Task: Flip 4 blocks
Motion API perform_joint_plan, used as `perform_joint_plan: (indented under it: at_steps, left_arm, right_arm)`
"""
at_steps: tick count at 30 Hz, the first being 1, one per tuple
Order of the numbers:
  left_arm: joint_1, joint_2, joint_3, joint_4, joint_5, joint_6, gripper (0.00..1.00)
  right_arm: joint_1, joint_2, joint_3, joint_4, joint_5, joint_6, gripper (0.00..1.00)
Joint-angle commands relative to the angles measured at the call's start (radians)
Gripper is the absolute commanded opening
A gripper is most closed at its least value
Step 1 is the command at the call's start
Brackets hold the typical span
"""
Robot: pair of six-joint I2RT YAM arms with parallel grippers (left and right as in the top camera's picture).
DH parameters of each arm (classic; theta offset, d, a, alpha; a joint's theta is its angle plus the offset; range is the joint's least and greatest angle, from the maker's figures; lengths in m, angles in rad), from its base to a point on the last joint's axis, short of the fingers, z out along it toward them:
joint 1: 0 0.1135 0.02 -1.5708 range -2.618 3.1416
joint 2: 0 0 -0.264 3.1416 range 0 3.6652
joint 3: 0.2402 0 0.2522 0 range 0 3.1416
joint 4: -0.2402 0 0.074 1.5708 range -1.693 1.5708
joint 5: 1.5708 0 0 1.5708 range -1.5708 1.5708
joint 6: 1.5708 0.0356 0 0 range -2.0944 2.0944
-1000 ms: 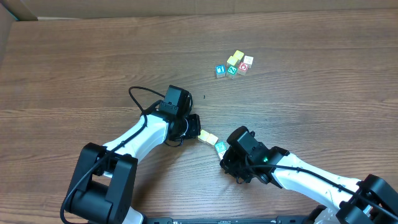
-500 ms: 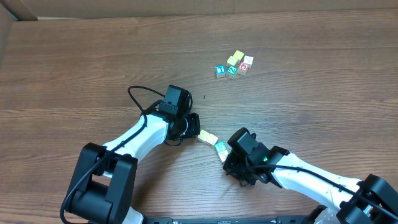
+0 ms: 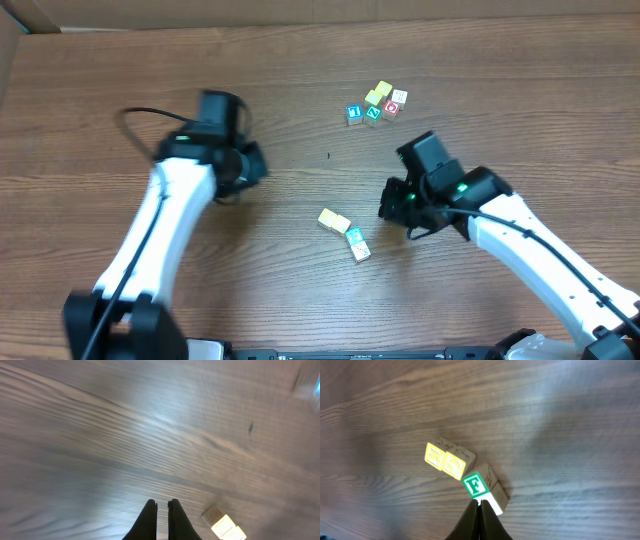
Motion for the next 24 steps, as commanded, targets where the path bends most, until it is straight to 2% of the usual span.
perform_joint_plan:
  at_steps: [1, 5, 8, 9, 10, 12, 14, 16, 17, 18, 24]
  left_arm:
    - [0.098, -0.121, 0.042, -0.051, -0.08, -0.032, 0.04]
    - [0.219, -0.24, 0.042, -0.113, -0.065, -0.045, 0.04]
    - [0.269, -0.294, 0.042, -0.173, -0.064, -0.038, 0.04]
    - [0.278, -0.305, 0.042, -0.193, -0.067, -0.014, 0.08]
    - [0.281, -0.307, 0.042, -0.204, -0.07, 0.004, 0.12]
    - [0.281, -0.305, 0.041, -0.224, -0.087, 0.021, 0.31]
    - [0.281, -0.299, 0.041, -0.232, -0.088, 0.027, 0.36]
    - [0.281, -0.291, 0.041, -0.229, -0.087, 0.027, 0.61]
    - [0.281, -0.285, 0.041, -0.23, -0.087, 0.027, 0.78]
    - [0.281, -0.281, 0.041, -0.231, -0.086, 0.027, 1.0]
    - [0.281, -0.266, 0.041, -0.232, -0.087, 0.027, 1.0]
  right_arm:
    - [0.01, 0.058, 0.089, -0.028, 0.021, -0.171, 0.04]
    - [0.012, 0.202, 0.227, -0.1, 0.091, -0.227, 0.04]
    - [0.012, 0.252, 0.267, -0.099, 0.116, -0.226, 0.04]
    - [0.012, 0.256, 0.266, -0.099, 0.116, -0.225, 0.04]
    - [0.012, 0.256, 0.266, -0.108, 0.115, -0.222, 0.04]
    - [0.016, 0.256, 0.261, -0.12, 0.108, -0.218, 0.04]
    - [0.026, 0.256, 0.24, -0.105, 0.105, -0.219, 0.04]
    - [0.038, 0.256, 0.21, -0.069, 0.105, -0.219, 0.04]
    - [0.046, 0.256, 0.192, -0.05, 0.105, -0.219, 0.04]
    - [0.052, 0.256, 0.179, -0.034, 0.105, -0.219, 0.04]
    - [0.077, 0.256, 0.117, 0.049, 0.105, -0.217, 0.04]
